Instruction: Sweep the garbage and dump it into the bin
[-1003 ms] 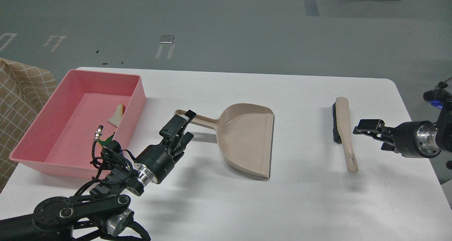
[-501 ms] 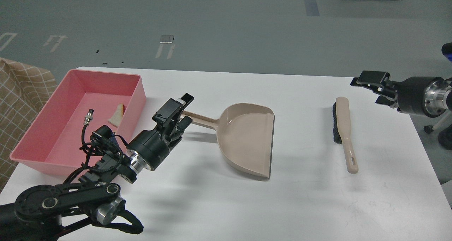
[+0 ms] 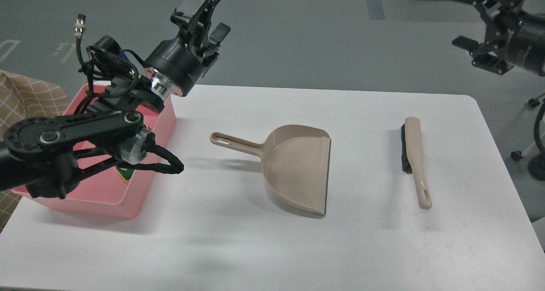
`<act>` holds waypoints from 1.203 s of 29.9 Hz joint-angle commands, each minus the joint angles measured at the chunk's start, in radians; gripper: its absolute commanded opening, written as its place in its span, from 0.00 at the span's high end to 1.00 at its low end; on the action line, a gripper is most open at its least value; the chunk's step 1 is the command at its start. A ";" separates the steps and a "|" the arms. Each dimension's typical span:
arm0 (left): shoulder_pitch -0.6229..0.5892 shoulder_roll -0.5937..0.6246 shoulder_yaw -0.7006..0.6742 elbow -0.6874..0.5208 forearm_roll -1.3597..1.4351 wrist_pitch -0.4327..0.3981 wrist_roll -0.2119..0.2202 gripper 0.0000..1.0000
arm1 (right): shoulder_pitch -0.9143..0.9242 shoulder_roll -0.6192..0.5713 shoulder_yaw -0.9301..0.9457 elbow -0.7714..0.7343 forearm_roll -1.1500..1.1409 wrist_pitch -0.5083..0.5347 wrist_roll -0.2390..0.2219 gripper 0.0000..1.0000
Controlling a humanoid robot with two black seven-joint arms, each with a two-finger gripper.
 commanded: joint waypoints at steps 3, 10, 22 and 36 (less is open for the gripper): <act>-0.076 -0.061 -0.004 0.170 -0.004 -0.102 0.000 0.02 | 0.040 0.197 0.182 -0.144 0.009 0.000 0.008 0.02; -0.070 -0.142 -0.111 0.372 -0.005 -0.379 0.000 0.02 | 0.141 0.245 0.222 -0.349 0.113 0.000 0.010 0.04; -0.045 -0.354 -0.390 0.776 -0.007 -0.878 0.000 0.02 | 0.408 0.383 0.222 -0.868 0.227 0.000 0.008 0.04; 0.151 -0.460 -0.510 0.881 -0.004 -0.977 0.000 0.02 | 0.283 0.532 0.188 -0.885 0.308 0.000 0.011 0.00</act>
